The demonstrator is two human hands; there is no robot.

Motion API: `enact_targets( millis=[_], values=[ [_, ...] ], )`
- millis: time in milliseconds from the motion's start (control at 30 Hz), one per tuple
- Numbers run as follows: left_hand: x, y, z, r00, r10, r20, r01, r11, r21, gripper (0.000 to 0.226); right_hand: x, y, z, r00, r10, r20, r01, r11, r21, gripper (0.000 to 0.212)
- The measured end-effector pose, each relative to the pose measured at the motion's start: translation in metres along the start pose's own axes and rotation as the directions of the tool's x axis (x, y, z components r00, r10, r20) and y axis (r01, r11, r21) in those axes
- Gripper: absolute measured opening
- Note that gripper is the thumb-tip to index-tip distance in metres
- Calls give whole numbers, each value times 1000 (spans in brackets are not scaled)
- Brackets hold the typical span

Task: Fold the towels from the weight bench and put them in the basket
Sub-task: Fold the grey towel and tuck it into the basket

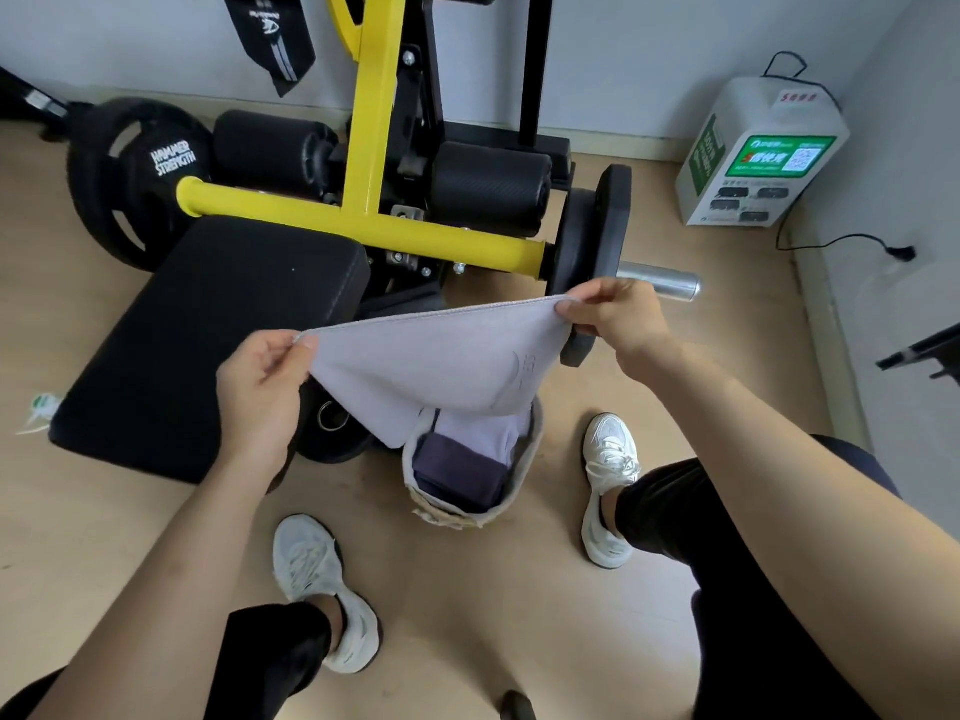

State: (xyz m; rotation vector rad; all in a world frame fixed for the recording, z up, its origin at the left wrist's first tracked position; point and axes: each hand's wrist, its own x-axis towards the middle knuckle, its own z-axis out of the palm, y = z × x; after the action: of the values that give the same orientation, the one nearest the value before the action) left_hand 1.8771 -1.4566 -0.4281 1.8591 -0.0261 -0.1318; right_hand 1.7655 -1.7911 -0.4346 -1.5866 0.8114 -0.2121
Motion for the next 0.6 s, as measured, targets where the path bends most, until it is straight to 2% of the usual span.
enact_targets(
  millis=[100, 267, 400, 500, 600],
  values=[
    [-4, 7, 4, 998, -69, 13, 70, 992, -106, 5, 0, -4, -1, 1000, 19, 23, -22, 987, 160, 14],
    [-9, 19, 9, 990, -142, -16, 136, 970, -199, 17, -4, -7, 6, 999, 4, -54, 3, 993, 119, 10],
    [-18, 26, 20, 973, -230, 22, 228, 940, -255, 16, -15, -12, 23, 992, -23, -126, 50, 975, 218, 15],
    [-31, 27, 35, 957, -270, 111, 288, 932, -219, 15, -31, -10, 43, 995, -61, -79, 77, 973, 219, 14],
    [-43, 26, 52, 941, -272, 200, 309, 934, -181, 11, -45, -2, 61, 994, -101, 34, 91, 972, 216, 11]
  ],
)
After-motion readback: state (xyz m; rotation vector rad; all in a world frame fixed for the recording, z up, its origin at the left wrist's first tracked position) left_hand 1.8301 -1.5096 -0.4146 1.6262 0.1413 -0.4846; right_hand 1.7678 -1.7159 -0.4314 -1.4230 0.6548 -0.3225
